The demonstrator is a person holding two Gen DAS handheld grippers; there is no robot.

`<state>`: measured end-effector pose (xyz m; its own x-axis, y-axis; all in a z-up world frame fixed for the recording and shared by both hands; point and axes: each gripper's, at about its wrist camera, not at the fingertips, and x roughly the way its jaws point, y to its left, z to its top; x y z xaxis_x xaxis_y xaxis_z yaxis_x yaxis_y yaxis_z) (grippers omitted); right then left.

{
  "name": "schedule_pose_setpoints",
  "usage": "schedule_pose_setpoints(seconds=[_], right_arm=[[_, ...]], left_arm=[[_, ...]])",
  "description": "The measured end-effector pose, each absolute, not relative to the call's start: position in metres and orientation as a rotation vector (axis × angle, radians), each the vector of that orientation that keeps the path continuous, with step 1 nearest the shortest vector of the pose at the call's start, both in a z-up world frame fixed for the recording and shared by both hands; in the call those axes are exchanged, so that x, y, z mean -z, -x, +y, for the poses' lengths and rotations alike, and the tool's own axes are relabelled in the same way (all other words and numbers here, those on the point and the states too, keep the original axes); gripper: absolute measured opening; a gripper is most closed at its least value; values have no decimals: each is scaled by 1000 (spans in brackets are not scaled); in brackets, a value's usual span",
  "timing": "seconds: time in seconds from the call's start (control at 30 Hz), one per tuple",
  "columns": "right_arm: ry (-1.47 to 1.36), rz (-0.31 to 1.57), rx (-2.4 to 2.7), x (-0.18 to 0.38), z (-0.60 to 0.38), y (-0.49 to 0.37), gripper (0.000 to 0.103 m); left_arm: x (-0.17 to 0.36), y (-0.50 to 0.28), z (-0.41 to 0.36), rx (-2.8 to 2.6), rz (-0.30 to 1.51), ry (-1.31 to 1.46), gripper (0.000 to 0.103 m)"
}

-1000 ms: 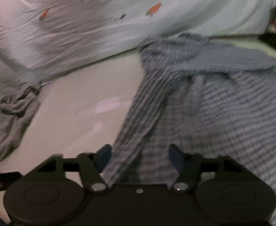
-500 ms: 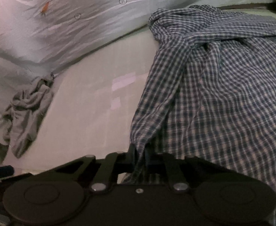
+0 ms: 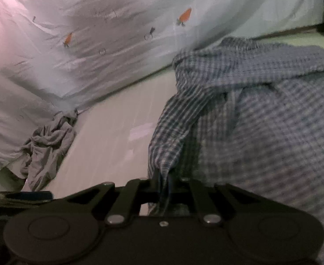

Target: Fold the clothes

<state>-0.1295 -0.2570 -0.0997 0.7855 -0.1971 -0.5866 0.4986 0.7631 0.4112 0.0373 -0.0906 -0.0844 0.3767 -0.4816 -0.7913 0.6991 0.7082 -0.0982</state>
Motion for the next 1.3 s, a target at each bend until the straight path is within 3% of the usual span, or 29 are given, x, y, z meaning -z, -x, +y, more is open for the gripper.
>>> schedule_pose_setpoints(seconds=[0.3,0.6,0.8,0.93,1.13,1.3], right_arm=[[-630,579,432,99,-335,185,5],[-649,703,458,129,-373,200,7],[-615,799,441,144,-381,191,16],[-607,784,440,141,-390,191,40],[-645,709,469,130,-415,192,51],[-668,672,537,124,-444,194,53]], left_arm=[[95,15,-172,823,944,-295,103],[117,42,-197,786,1009,-338,103],[122,37,-202,728,1029,-326,103],[117,33,-201,695,1020,-313,103],[114,21,-208,660,1011,-286,103],[110,11,-223,658,996,-282,103]])
